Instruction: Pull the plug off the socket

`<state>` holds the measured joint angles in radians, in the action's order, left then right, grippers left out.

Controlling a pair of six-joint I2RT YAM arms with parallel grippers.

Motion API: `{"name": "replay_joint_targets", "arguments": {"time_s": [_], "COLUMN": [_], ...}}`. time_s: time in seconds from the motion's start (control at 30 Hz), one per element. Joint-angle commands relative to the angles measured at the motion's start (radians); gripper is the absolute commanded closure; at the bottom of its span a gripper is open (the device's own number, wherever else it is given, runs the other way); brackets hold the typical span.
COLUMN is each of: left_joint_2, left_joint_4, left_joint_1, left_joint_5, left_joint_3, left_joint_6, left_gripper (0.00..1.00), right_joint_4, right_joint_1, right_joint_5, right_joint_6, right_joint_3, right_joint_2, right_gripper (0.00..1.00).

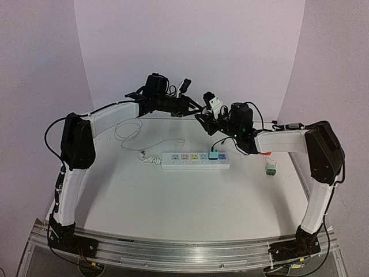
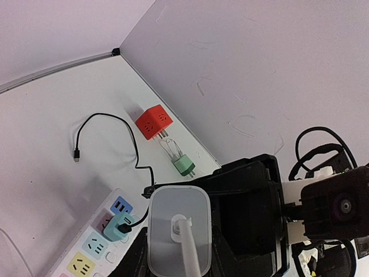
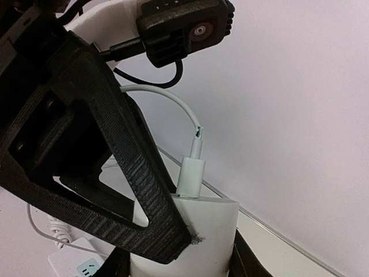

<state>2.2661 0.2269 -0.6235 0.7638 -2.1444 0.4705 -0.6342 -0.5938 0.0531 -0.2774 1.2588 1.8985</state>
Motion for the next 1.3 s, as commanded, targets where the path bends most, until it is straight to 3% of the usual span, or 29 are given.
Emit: {"name": "replay_joint_targets", "arguments": {"time_s": [0.0,0.1,0.13,0.17,0.2,0.27,0.33,0.63,0.87,1.03,1.27], "left_joint_2": [-0.072,-0.072,-0.073,-0.074,-0.076,-0.079,-0.088,-0.118,-0.139,-0.142,-0.154], "left_joint_4": [-0.006,-0.003,-0.005,-0.009,-0.014,-0.021,-0.025,-0.026,-0.005,0.006,0.043], "left_joint_1": [-0.006,-0.004,-0.003,0.001,0.006,0.019,0.034,0.095,0.103,0.103,0.103], "left_joint_5": [0.023,0.023,0.021,0.019,0.018,0.014,0.006,-0.108,-0.16,-0.152,-0.122], "left_joint_3": [0.007,0.006,0.006,0.005,0.005,0.002,-0.007,-0.068,-0.066,-0.071,-0.053], "left_joint_6": [-0.025,-0.051,-0.064,-0.079,-0.092,-0.141,-0.204,-0.433,-0.549,-0.583,-0.609], "left_gripper": [1.0,0.98,0.91,0.65,0.46,0.13,0.01,0.0,0.0,0.01,0.01], "right_joint_4": [-0.033,-0.025,-0.017,-0.003,0.027,0.101,0.219,0.717,0.908,0.983,1.085], "right_joint_1": [0.003,0.003,0.003,0.003,0.003,0.004,0.005,0.132,0.302,0.406,0.586], "right_joint_5": [-0.039,-0.064,-0.083,-0.097,-0.121,-0.162,-0.206,-0.298,-0.308,-0.323,-0.272], "right_joint_6": [0.051,0.08,0.094,0.108,0.124,0.149,0.166,0.395,0.475,0.462,0.444], "right_joint_3": [0.041,0.025,0.02,0.019,0.024,0.047,0.089,0.416,0.613,0.627,0.514], "right_joint_2": [0.006,-0.002,-0.006,-0.01,-0.014,-0.021,-0.023,0.06,0.128,0.125,0.081], "right_gripper": [1.0,1.0,1.0,1.0,1.0,1.0,1.0,1.0,1.0,1.0,1.0]}}
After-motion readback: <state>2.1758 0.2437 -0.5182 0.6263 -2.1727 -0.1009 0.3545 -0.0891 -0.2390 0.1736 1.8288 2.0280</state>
